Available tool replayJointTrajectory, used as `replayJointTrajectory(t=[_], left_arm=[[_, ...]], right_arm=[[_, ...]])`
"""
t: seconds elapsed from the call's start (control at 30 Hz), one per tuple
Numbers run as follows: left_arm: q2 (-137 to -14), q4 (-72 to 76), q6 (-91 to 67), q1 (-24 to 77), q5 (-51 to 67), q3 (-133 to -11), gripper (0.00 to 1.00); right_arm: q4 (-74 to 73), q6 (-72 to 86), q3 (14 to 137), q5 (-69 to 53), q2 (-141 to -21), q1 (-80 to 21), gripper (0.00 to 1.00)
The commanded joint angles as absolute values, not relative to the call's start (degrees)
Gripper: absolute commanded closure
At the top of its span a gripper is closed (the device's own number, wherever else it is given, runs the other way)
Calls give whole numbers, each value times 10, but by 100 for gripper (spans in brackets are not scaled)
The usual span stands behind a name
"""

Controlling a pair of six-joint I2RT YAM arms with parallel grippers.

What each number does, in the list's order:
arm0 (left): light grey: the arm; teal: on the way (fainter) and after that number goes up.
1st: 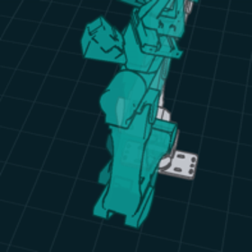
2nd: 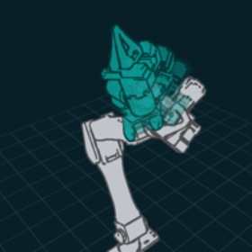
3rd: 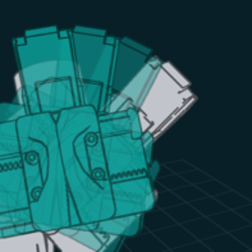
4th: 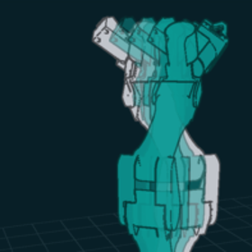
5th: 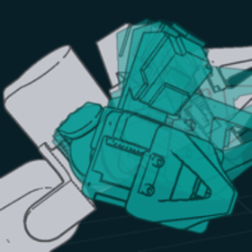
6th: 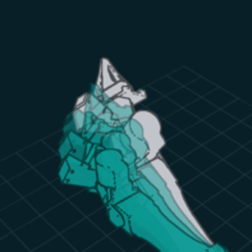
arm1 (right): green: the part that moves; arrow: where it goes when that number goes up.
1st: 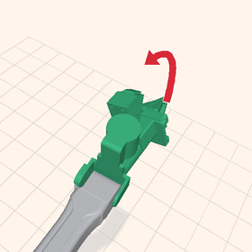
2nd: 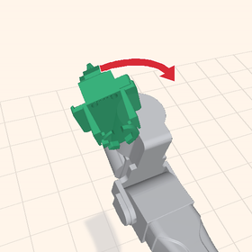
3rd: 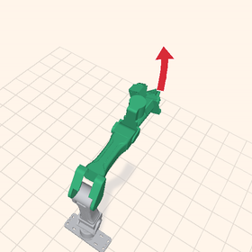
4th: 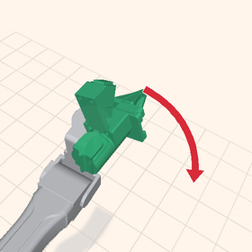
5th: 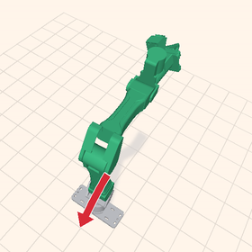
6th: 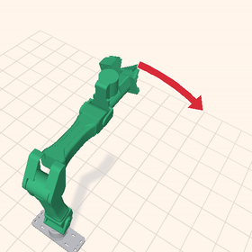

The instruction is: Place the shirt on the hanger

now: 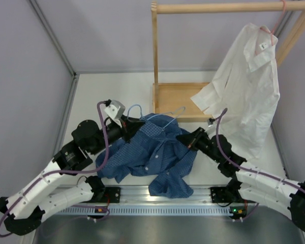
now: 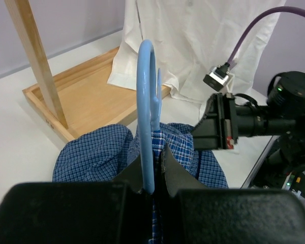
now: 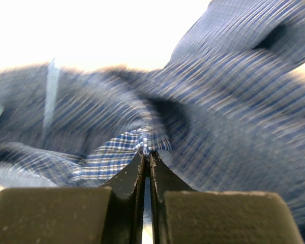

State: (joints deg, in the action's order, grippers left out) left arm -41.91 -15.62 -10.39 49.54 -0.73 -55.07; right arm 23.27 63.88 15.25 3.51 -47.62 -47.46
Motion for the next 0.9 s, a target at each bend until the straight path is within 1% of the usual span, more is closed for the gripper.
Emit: replayJointTrajectory(t=[0.0,0.07,0.13,0.37,0.5,0.73,0.83,0.87], left_arm=[[-394,-147,-121,495,25,-556,100],[-392,-157,-127,496,47,-550,100],[-388,-162,-129,496,59,-542,100],[-369,-196,-137,496,63,-525,100],[-372,-229,-128,496,62,-533,100],[-396,-258,-113,496,86,-550,100],[-412,-259,-120,496,62,-562,100],[-426,-259,-127,496,22,-574,100]], right_arm=[[213,585,183,-45,-472,-379,100],[213,571,197,-77,-481,-331,100],[201,558,218,-115,-495,-307,100],[181,527,253,-192,-533,-192,100],[155,498,286,-208,-549,-166,100],[108,396,366,-240,-574,-166,100],[106,368,382,-263,-555,-175,100],[103,360,387,-266,-549,-188,100]])
